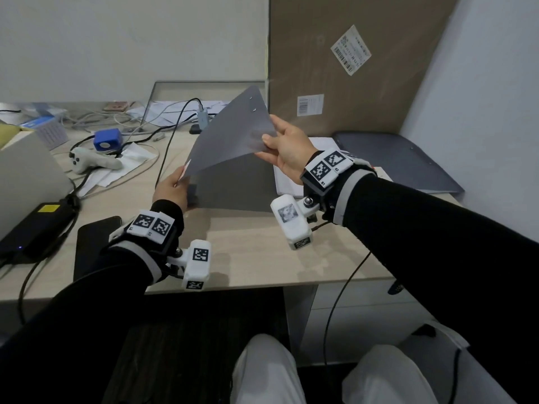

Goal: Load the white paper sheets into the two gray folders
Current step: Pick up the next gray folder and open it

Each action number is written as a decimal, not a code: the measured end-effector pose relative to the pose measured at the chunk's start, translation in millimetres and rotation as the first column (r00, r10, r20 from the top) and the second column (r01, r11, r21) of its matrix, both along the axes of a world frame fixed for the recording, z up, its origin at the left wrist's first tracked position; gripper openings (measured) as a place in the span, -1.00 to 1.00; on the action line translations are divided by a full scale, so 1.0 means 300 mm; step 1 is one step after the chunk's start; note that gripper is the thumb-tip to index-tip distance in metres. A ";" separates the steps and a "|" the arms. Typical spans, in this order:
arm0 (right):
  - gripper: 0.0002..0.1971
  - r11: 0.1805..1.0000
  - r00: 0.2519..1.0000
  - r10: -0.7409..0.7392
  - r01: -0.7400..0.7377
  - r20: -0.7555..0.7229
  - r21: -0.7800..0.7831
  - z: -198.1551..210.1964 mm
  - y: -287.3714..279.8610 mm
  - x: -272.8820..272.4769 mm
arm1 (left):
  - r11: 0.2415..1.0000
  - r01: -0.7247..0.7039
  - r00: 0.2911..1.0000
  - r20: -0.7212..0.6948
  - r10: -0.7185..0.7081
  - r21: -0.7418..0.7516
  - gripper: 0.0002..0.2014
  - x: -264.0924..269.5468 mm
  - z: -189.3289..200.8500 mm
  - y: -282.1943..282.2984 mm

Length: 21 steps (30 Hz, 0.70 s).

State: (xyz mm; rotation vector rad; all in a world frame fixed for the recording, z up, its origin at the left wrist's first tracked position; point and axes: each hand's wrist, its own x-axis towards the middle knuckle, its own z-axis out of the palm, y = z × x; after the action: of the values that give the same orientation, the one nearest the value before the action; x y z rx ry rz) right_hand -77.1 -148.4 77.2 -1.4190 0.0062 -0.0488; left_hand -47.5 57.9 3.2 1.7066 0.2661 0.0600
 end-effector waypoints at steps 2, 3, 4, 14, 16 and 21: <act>-0.53 1.000 1.000 -0.005 0.005 -0.006 0.010 0.009 0.008 -0.007 | 0.998 -0.045 0.999 0.018 0.046 -0.053 -0.66 0.001 0.014 0.010; -0.48 1.000 1.000 -0.002 0.002 -0.015 -0.015 0.015 0.008 -0.014 | 0.994 -0.066 0.997 0.022 0.068 -0.091 -0.65 -0.003 0.027 0.012; -0.42 0.998 1.000 0.008 -0.009 -0.026 -0.060 0.019 0.005 -0.023 | 0.990 -0.084 0.995 0.041 0.089 -0.117 -0.66 -0.005 0.041 0.013; -0.29 0.859 0.981 -0.127 0.036 -0.144 -0.511 -0.107 -0.102 -0.143 | 0.942 -0.168 0.969 0.126 0.212 -0.291 -0.65 -0.111 0.189 0.003; -0.26 0.876 0.970 -0.108 -0.011 -0.219 -0.483 -0.102 -0.102 -0.163 | 0.926 -0.183 0.963 0.128 0.236 -0.330 -0.60 -0.142 0.207 0.001; -0.40 0.979 0.962 -0.086 0.034 -0.258 -0.199 -0.070 -0.097 -0.188 | 0.884 -0.184 0.953 0.144 0.268 -0.430 -0.59 -0.202 0.254 0.002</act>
State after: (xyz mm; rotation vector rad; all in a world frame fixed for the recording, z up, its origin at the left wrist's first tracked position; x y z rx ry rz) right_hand -133.6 -177.5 56.4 -1.6110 0.2742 0.0936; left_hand -108.1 58.4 79.4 1.2300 0.3044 0.3262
